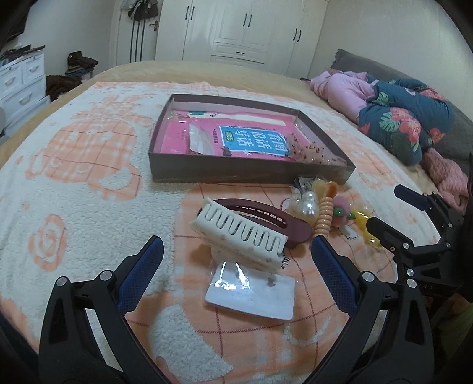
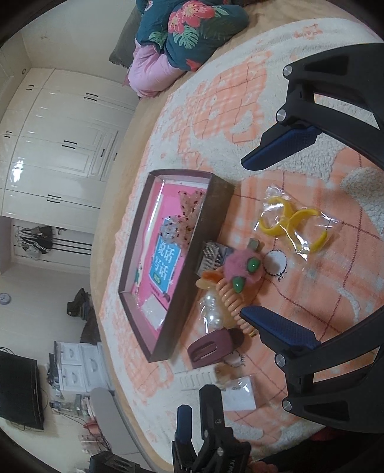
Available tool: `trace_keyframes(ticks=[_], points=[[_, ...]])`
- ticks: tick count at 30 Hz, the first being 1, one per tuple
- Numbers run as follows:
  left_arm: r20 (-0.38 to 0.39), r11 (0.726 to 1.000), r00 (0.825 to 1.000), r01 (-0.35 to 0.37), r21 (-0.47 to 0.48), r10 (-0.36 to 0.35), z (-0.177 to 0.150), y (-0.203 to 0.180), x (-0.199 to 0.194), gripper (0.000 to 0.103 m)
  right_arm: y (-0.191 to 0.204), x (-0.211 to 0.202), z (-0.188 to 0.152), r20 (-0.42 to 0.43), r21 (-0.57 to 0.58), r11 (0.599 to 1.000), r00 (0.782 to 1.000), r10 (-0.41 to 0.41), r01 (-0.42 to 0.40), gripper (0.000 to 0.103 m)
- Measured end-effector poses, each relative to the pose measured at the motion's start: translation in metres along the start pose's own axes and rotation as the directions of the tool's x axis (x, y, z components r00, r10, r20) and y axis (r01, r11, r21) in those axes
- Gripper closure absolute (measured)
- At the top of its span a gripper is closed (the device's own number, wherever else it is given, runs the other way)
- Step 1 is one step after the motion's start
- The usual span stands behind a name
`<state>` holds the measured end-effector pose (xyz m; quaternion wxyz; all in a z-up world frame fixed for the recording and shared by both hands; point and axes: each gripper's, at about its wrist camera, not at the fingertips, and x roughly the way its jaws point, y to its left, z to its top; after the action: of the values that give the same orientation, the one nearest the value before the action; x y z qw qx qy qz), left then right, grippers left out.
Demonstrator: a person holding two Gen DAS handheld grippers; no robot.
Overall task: Organize jewelry
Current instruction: 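Grasp the white claw clip with the left tool while the right tool grasps the pink pom-pom clip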
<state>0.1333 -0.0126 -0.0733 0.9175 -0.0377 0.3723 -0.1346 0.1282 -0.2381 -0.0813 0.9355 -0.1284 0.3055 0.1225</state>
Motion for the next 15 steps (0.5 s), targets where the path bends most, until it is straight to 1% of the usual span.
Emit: trace_keyframes(ticks=[7, 11, 14, 15], points=[[-0.009, 0.998, 1.0, 0.011, 0.055, -0.01, 0.002, -0.007, 0.014, 0.011, 0.003, 0.02, 0.0, -0.055, -0.039, 0.999, 0.998, -0.002, 0.0, 0.013], [-0.037, 0.996, 0.999, -0.005, 0.084, 0.008, 0.001, -0.01, 0.023, 0.011, 0.007, 0.032, 0.0, -0.089, -0.081, 0.996, 0.996, -0.033, 0.026, 0.014], [-0.049, 0.996, 0.999, -0.007, 0.092, 0.011, 0.001, -0.009, 0.029, 0.011, 0.01, 0.04, 0.0, -0.107, -0.103, 0.994, 0.994, -0.035, 0.024, 0.015], [-0.048, 0.996, 0.999, -0.009, 0.093, 0.013, 0.002, -0.009, 0.03, 0.011, 0.011, 0.042, 0.0, -0.106, -0.113, 0.993, 0.994, -0.038, 0.025, 0.017]])
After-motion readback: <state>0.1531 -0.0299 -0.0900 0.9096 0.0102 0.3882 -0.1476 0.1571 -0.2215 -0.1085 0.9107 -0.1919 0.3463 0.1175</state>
